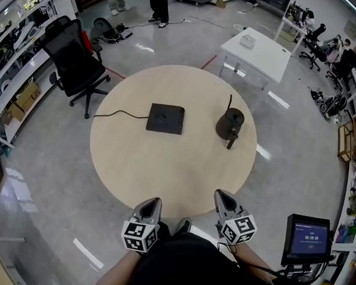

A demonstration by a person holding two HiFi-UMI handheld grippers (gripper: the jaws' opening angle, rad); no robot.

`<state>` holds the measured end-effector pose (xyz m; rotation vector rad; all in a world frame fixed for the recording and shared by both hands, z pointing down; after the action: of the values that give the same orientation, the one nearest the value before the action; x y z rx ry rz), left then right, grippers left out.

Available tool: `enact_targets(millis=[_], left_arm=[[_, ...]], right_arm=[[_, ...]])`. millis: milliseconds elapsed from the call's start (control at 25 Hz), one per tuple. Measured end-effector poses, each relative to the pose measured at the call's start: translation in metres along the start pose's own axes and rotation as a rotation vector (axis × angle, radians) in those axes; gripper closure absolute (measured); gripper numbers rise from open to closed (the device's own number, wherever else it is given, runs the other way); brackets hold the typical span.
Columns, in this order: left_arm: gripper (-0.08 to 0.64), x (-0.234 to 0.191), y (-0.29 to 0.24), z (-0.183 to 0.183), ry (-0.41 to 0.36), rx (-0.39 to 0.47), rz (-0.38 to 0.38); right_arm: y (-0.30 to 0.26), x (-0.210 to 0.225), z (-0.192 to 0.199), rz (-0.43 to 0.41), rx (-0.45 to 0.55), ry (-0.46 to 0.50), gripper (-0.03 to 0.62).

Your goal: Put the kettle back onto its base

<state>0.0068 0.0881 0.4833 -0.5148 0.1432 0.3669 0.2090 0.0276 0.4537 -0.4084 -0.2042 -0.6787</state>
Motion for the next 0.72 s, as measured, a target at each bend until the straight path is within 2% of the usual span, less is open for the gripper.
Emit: enact_targets(millis=[120,280,720], left_arm=[[0.555,-0.014,-0.008,-0.004,0.007,-0.007,0.003],[0.555,-0.034,-0.027,-0.007,0.000,-0.019,0.045],[0.555,-0.097,-0.052,-0.037,-0.016,-0.020,0.137]], right_arm=[[-0.014,0.004,-0.001,0.020,-0.010,-0.003,0.597],[-0.034,0.011,-0.001,0.070,-0.012,-0.007,0.597],[-0.072,0.031,-0.022,0.289,-0.002,-0.042,0.597]])
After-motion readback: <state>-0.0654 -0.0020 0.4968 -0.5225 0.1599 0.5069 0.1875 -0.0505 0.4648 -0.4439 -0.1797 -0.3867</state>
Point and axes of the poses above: the fingertips, and each gripper's own axes: y backward along the fingers, x to its right, z out of its underside, the point moved 1 cm from there along y, backward along the fingers, and after that the axes turned 7 degrees about -y, right-handed, at the moved point
